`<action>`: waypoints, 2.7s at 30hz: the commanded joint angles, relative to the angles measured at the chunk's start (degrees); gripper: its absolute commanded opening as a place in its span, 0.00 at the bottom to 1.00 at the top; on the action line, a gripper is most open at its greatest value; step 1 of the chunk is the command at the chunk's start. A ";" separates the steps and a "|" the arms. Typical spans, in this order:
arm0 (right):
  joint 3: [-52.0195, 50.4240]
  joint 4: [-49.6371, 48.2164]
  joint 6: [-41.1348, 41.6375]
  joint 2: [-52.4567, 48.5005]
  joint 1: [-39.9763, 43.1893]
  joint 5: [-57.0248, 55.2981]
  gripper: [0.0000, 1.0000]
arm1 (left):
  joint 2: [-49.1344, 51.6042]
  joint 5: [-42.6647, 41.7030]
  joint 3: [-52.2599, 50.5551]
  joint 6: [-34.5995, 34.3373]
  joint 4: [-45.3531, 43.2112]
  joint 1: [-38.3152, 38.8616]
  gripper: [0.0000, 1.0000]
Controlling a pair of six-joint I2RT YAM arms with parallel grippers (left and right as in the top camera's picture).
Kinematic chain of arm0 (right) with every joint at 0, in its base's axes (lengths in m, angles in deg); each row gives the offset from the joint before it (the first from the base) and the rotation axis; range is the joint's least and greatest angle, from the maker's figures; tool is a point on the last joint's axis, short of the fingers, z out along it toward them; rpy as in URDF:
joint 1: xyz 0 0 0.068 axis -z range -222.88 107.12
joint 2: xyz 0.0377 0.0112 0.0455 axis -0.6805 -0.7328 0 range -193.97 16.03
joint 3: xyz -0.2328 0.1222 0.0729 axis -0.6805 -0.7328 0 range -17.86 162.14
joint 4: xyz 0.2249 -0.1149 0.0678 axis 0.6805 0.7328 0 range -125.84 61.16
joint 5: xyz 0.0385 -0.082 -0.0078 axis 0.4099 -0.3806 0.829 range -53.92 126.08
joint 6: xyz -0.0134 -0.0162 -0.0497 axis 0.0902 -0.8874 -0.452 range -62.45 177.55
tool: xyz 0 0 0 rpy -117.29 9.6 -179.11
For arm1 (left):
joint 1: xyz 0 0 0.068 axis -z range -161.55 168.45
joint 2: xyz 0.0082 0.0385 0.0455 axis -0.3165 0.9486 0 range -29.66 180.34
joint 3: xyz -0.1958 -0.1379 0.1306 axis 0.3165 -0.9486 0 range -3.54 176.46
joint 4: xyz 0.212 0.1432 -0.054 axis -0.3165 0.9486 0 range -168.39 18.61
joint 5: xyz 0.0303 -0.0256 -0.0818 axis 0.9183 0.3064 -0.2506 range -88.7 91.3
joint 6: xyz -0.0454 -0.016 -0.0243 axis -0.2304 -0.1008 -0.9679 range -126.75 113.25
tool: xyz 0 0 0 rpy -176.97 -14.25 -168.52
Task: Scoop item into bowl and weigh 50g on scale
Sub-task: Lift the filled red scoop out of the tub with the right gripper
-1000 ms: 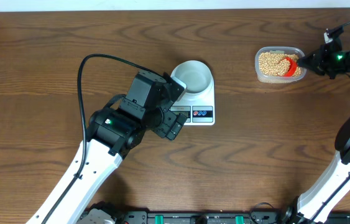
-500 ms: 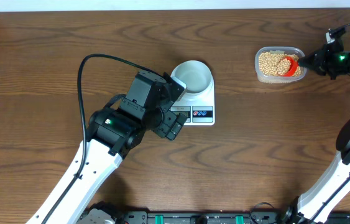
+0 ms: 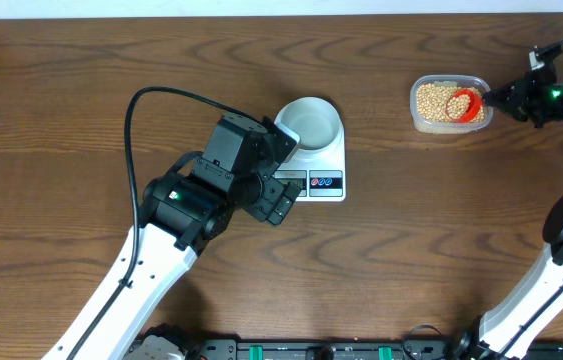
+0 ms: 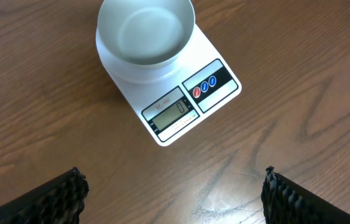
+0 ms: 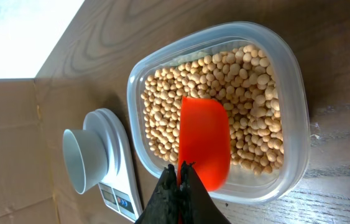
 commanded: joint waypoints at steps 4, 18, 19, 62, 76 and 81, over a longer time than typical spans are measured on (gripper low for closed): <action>-0.39 -0.04 -1.46 -1.40 0.92 3.19 0.01 | 0.33 -0.70 0.39 0.96 -0.02 -0.09 0.92; -0.39 -0.13 -2.40 -1.40 0.94 9.22 0.01 | 0.33 -0.70 0.39 0.96 -0.02 -0.09 0.92; -0.39 -0.15 -2.40 -1.40 0.94 9.73 0.01 | 0.33 -0.70 0.39 0.96 -0.02 -0.09 0.92; -0.39 -3.61 -2.54 -1.40 -14.34 29.90 0.01 | 0.33 -0.70 0.39 0.96 -0.02 -0.09 0.92; -0.39 -11.47 -2.56 -1.40 -24.33 22.95 0.01 | 0.33 -0.70 0.39 0.96 -0.02 -0.09 0.92; -0.39 -13.51 -2.58 -1.40 -27.50 18.60 0.01 | 0.33 -0.70 0.39 0.96 -0.02 -0.09 0.92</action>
